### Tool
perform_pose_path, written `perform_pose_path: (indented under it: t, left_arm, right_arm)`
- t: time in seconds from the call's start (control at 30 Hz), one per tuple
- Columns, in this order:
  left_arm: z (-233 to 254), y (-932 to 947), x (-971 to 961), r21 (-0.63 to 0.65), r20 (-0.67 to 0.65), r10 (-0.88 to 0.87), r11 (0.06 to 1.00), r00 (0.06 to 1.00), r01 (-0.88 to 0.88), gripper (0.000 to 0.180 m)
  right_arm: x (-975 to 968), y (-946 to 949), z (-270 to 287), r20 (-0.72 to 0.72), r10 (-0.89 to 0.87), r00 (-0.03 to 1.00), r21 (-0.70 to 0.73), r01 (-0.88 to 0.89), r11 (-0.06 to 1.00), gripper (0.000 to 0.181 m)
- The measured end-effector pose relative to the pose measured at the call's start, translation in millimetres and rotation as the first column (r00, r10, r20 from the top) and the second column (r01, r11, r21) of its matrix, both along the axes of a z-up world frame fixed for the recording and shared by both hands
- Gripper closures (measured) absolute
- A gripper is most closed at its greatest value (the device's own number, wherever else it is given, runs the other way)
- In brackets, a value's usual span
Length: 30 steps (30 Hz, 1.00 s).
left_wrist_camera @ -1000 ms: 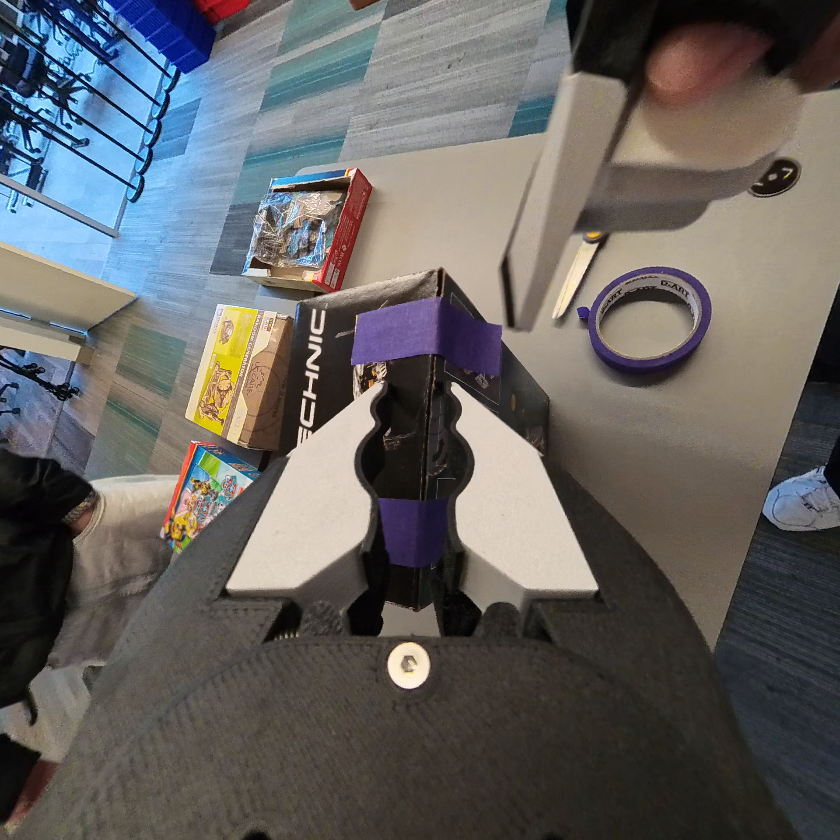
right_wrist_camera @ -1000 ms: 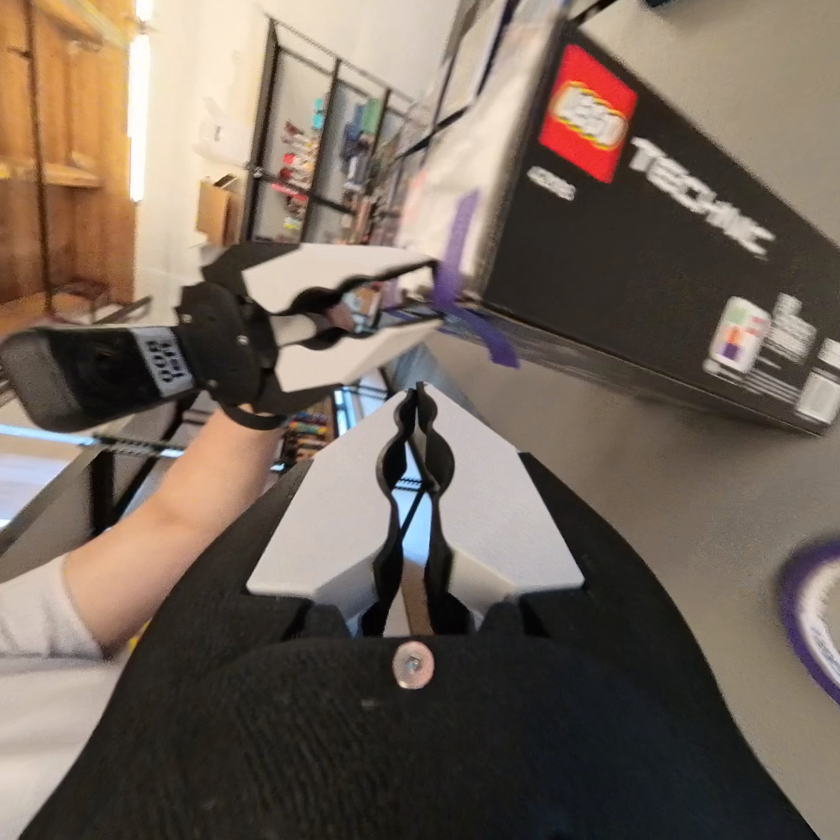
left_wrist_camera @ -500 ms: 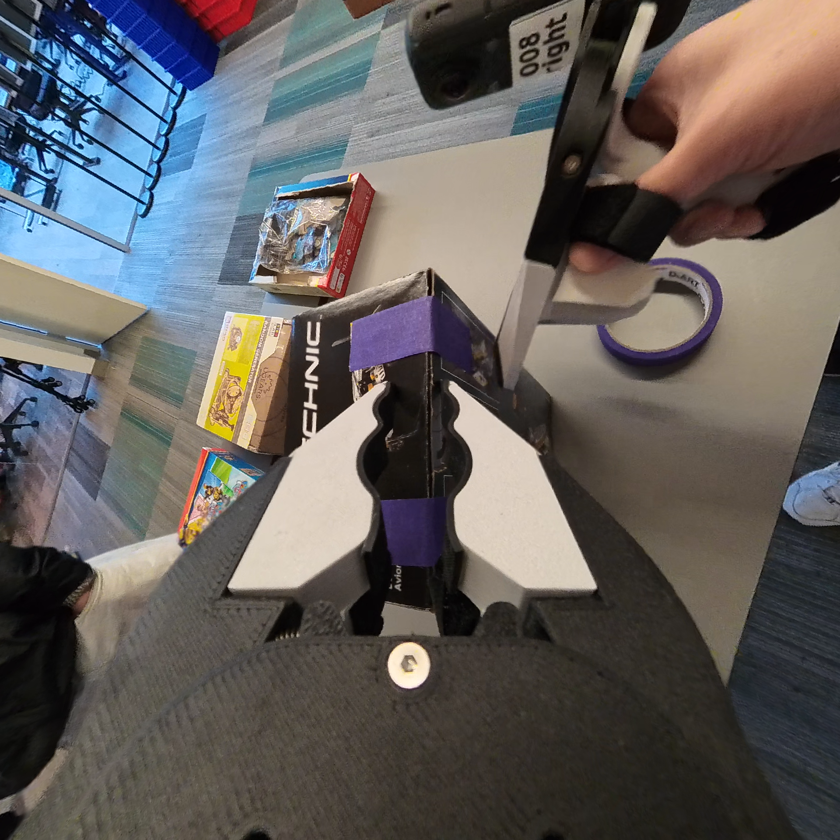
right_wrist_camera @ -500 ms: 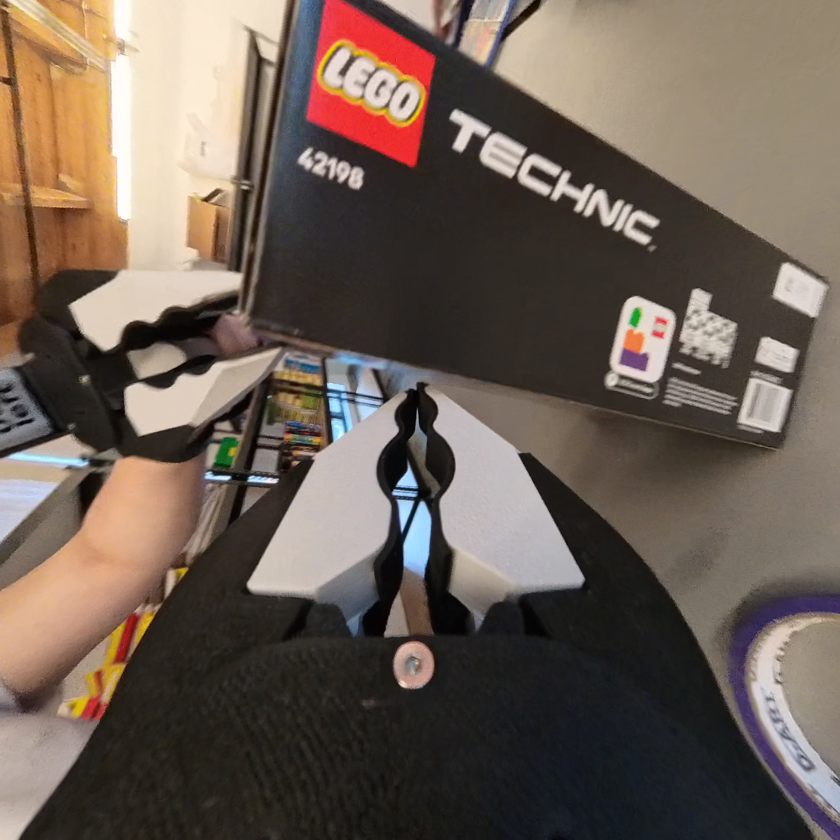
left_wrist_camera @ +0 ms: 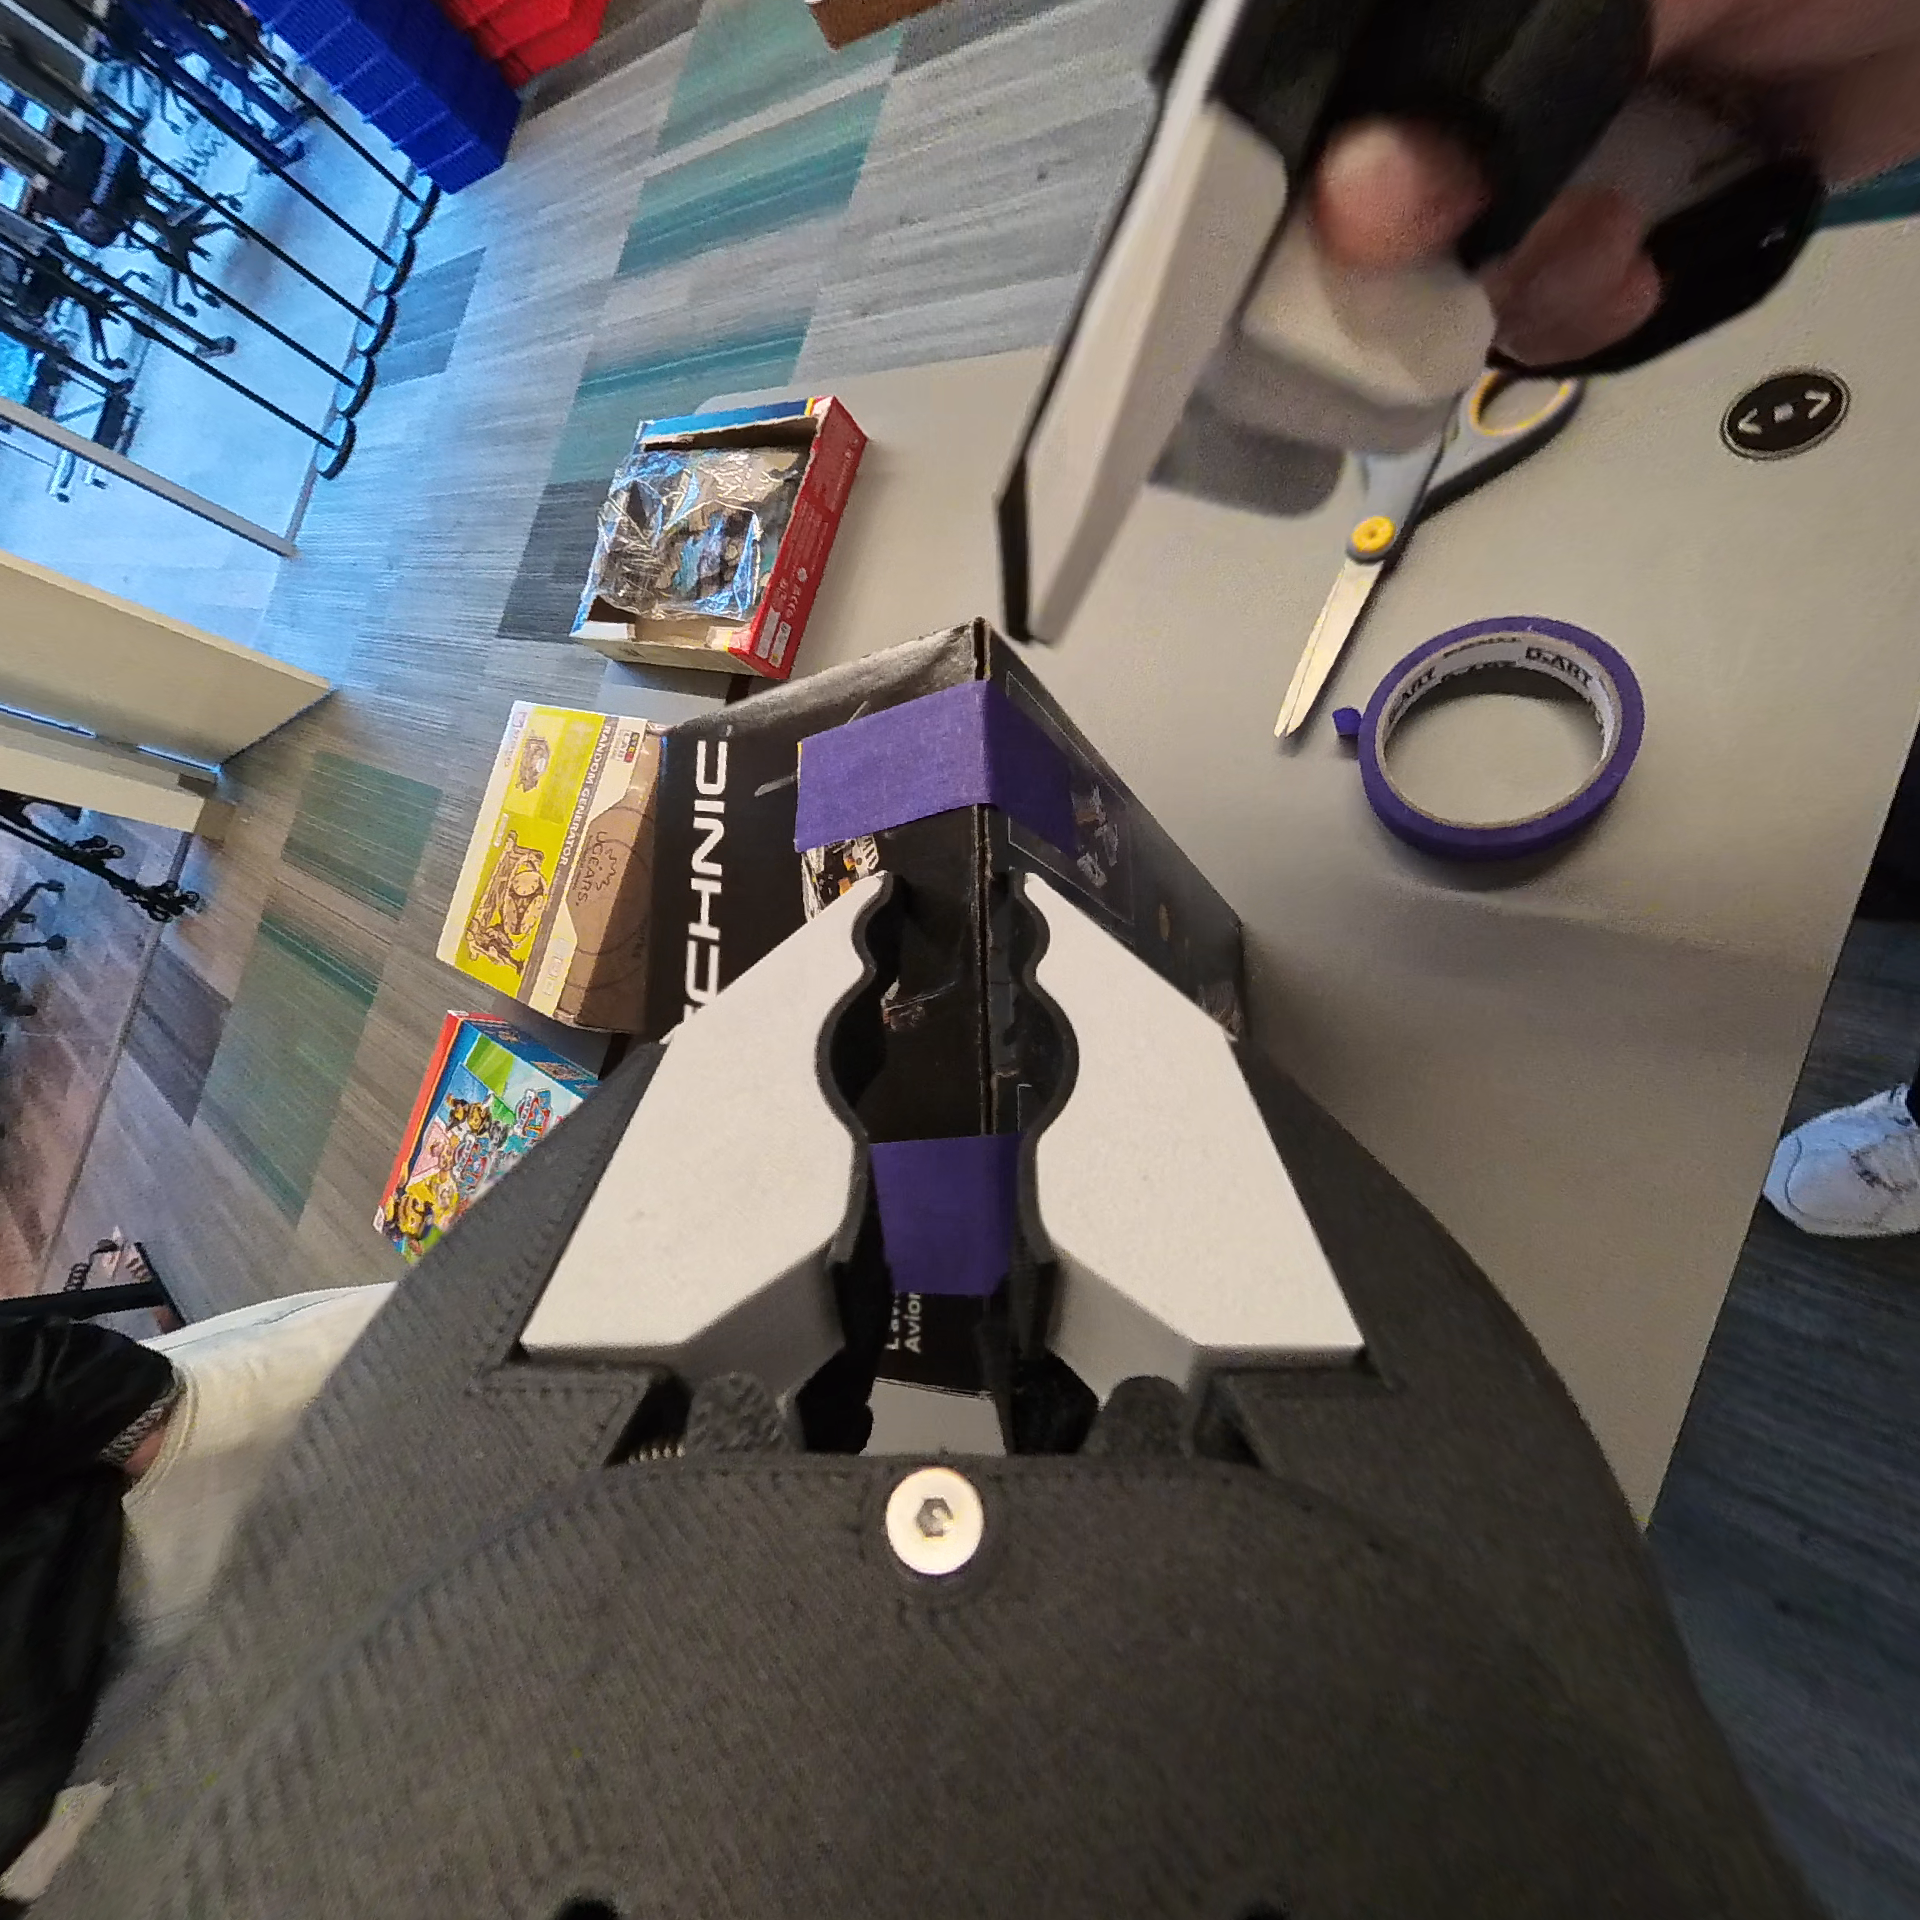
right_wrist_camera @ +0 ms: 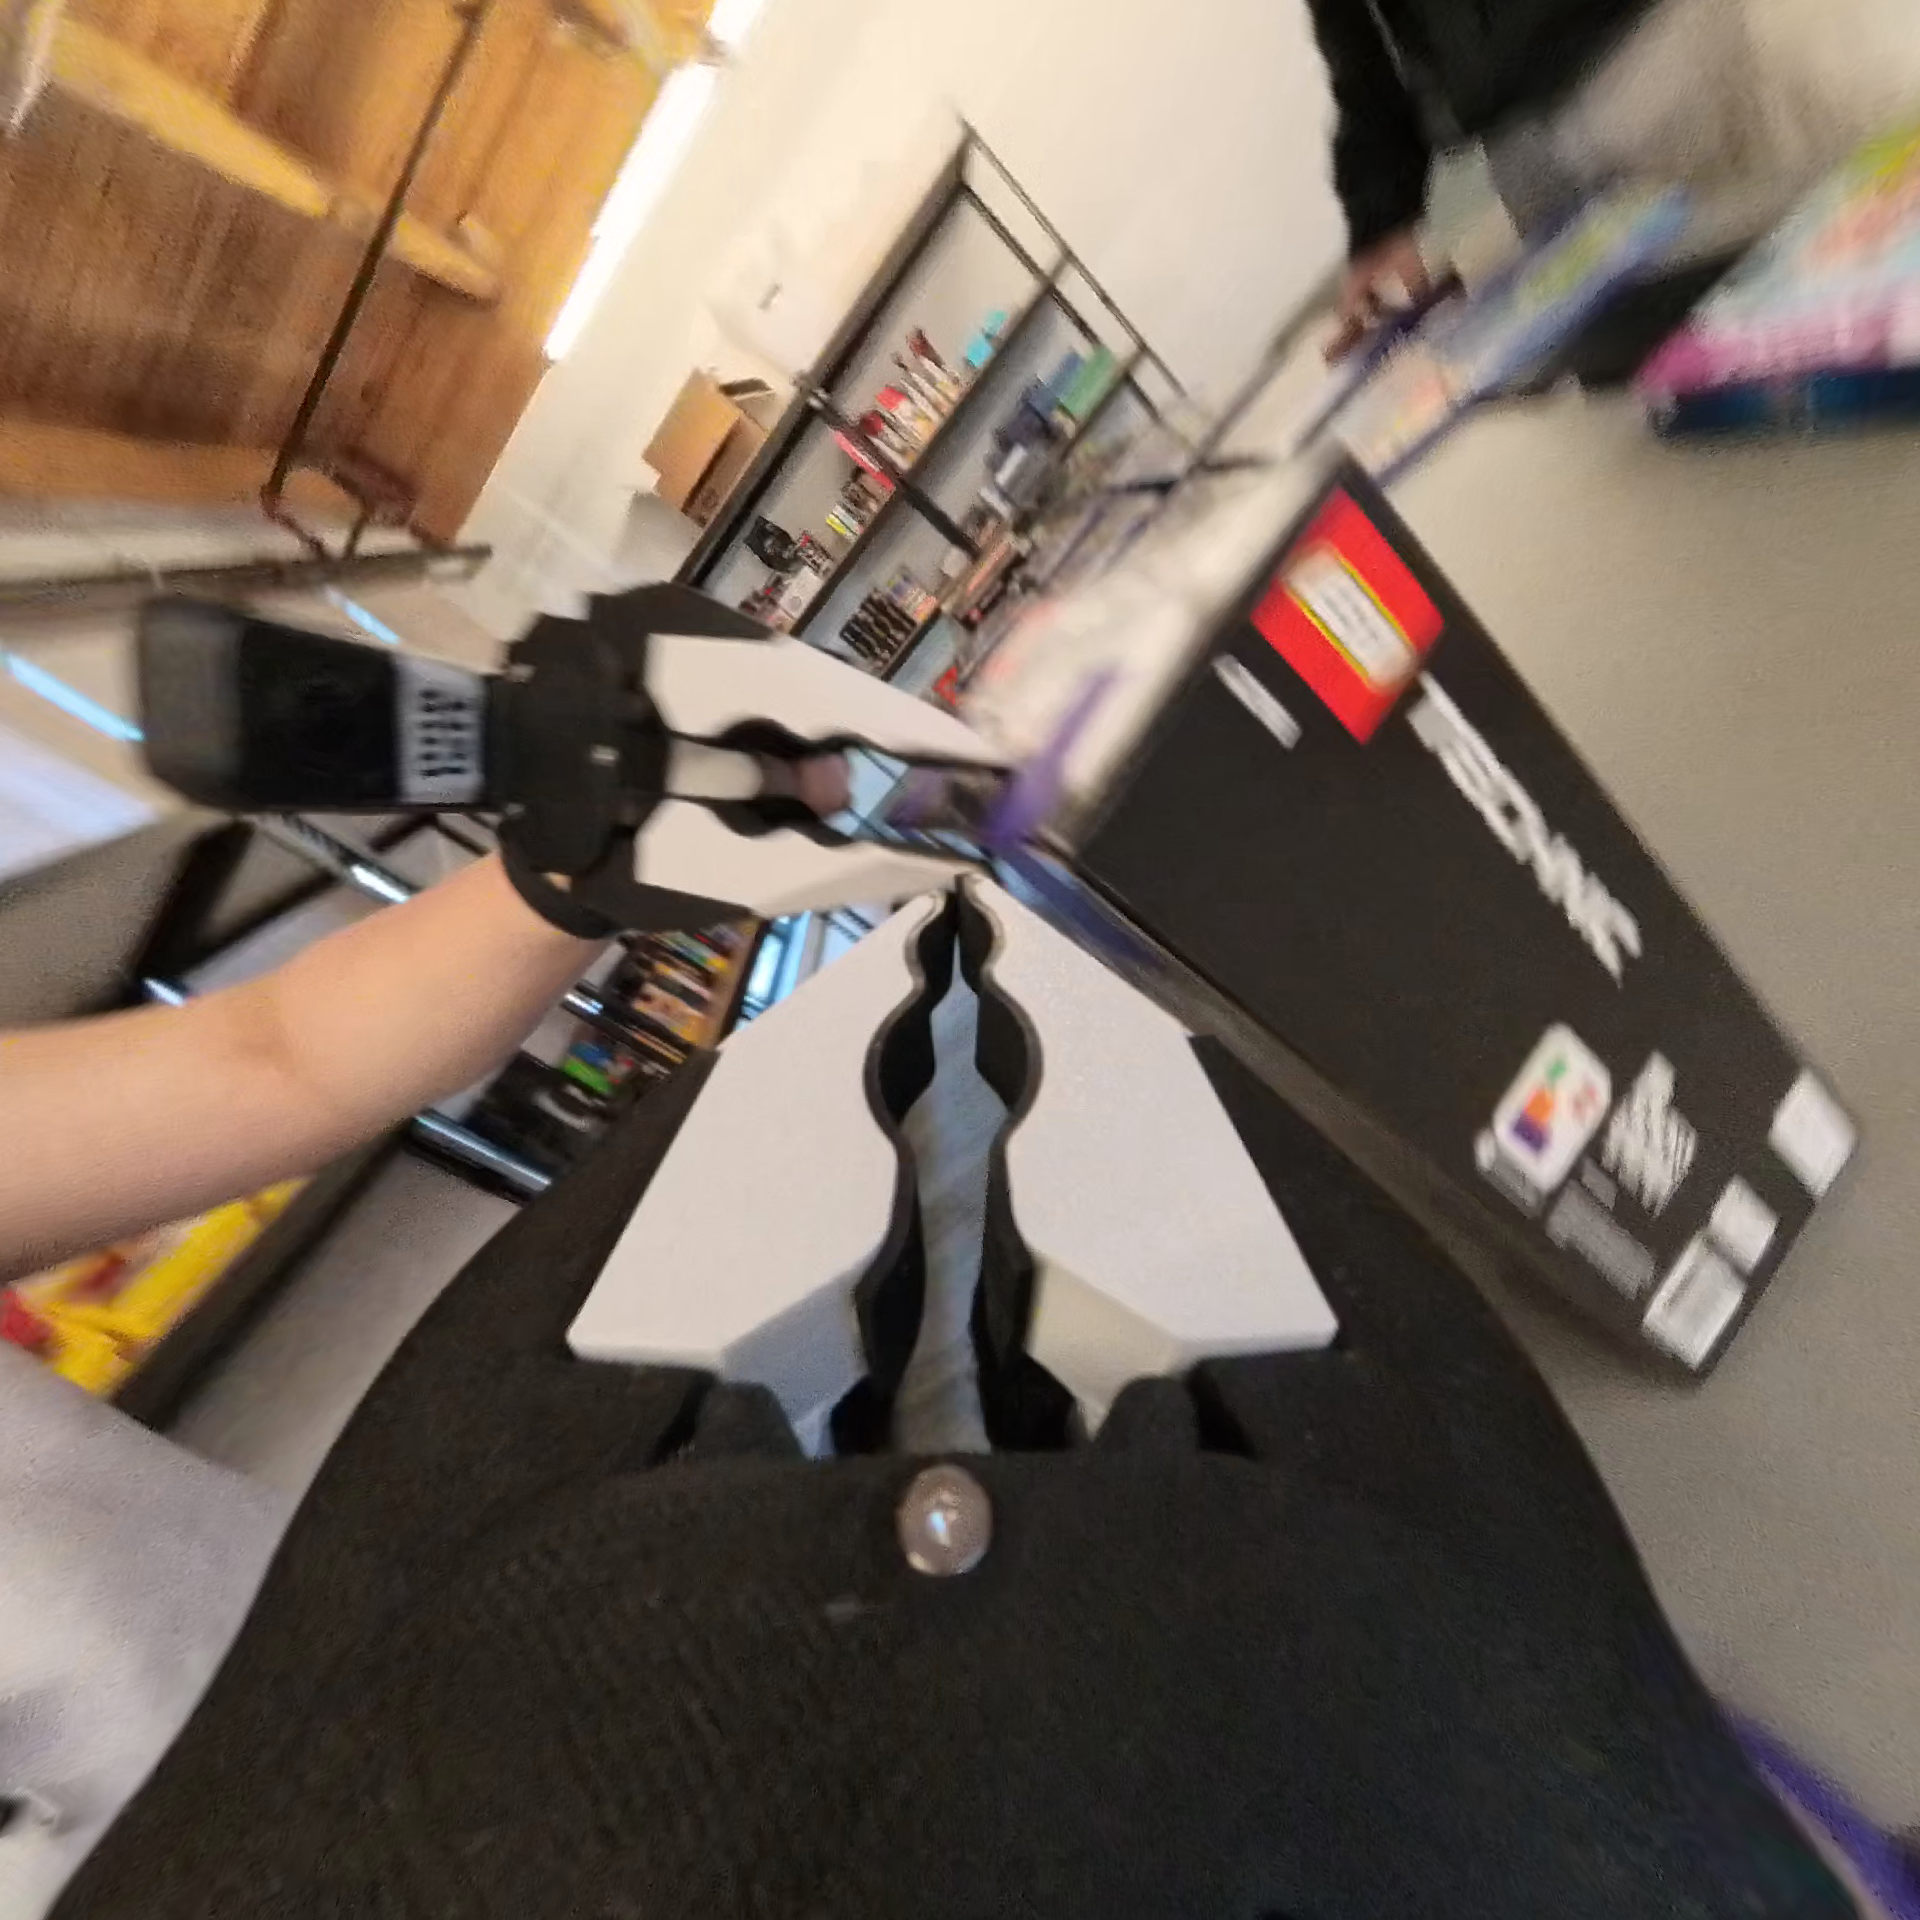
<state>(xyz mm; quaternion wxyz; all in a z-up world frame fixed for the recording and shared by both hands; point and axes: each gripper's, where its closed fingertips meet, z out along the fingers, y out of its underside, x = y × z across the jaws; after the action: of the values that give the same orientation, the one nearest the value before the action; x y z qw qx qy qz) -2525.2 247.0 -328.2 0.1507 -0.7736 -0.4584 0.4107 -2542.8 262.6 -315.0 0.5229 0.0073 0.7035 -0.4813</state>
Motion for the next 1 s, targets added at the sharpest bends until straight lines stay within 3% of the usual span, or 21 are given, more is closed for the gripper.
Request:
perform_pose_path:
  t: [0.07, 0.13, 0.2, 0.33, 0.43, 0.53, 0.6, 0.63, 0.7, 0.77, 0.83, 0.9, 0.97, 1.0]
  left_arm:
    - [0, -1, 0, 0.019, -0.023, 0.021, 1.0, 1.0, -0.021, 0.16]
    - [0, -1, -1, 0.02, -0.034, 0.035, 0.999, 0.999, -0.034, 0.16]
    - [0, -2, -1, 0.003, -0.025, 0.042, 0.999, 0.999, -0.042, 0.161]
    - [0, -1, -1, -0.02, -0.013, 0.073, 0.997, 0.997, -0.073, 0.16]
    - [0, -2, -1, -0.045, -0.023, 0.081, 0.996, 0.996, -0.082, 0.159]
    - [1, -5, -2, -0.049, -0.038, 0.115, 0.992, 0.993, -0.117, 0.16]
    - [1, -6, -3, -0.06, -0.041, 0.143, 0.988, 0.989, -0.146, 0.16]
    - [1, -6, -3, -0.056, -0.046, 0.163, 0.985, 0.986, -0.165, 0.16]
    - [3, -8, -2, -0.058, -0.065, 0.213, 0.975, 0.975, -0.216, 0.16]
    - [12, -12, 3, 0.002, -0.133, 0.338, 0.94, 0.932, -0.341, 0.172]
    - [37, -9, 14, 0.135, -0.281, 0.466, 0.885, 0.839, -0.446, 0.169]
    - [62, 4, 38, 0.283, -0.396, 0.585, 0.811, 0.707, -0.512, 0.162]
    - [70, 31, 69, 0.412, -0.441, 0.677, 0.736, 0.589, -0.537, 0.157]
    - [67, 48, 83, 0.467, -0.448, 0.711, 0.703, 0.542, -0.537, 0.156]
  right_arm:
    - [5, -3, 23, -0.146, 0.037, 0.989, -0.072, -0.048, 0.996, 0.181]
    - [16, -12, 32, -0.209, 0.145, 0.967, -0.03, -0.155, 0.988, 0.181]
    - [9, -25, -4, -0.425, 0.205, 0.881, 0.157, -0.152, 0.976, 0.181]
    - [5, -45, 22, -0.346, 0.263, 0.901, 0.191, -0.207, 0.959, 0.181]
    - [5, -49, -2, -0.308, 0.468, 0.828, 0.43, -0.318, 0.845, 0.181]
    - [9, -60, -3, -0.176, 0.527, 0.831, 0.491, -0.39, 0.779, 0.181]
    - [11, -60, 9, -0.229, 0.542, 0.809, 0.406, -0.427, 0.808, 0.181]
    - [3, -62, -6, -0.354, 0.529, 0.771, 0.403, -0.385, 0.83, 0.18]
    - [3, -52, 3, -0.268, 0.589, 0.762, 0.367, -0.484, 0.794, 0.181]
    - [-9, -54, 55, -0.18, 0.521, 0.835, 0.073, -0.517, 0.853, 0.181]
    - [-33, -51, 95, -0.213, 0.379, 0.9, -0.252, -0.426, 0.869, 0.18]
    - [-48, -57, 100, -0.323, 0.192, 0.927, -0.427, -0.324, 0.844, 0.112]
    - [-38, -58, 72, -0.5, 0.239, 0.832, -0.367, -0.454, 0.812, 0.086]
    - [-30, -62, 54, -0.587, 0.266, 0.764, -0.294, -0.508, 0.81, 0.063]
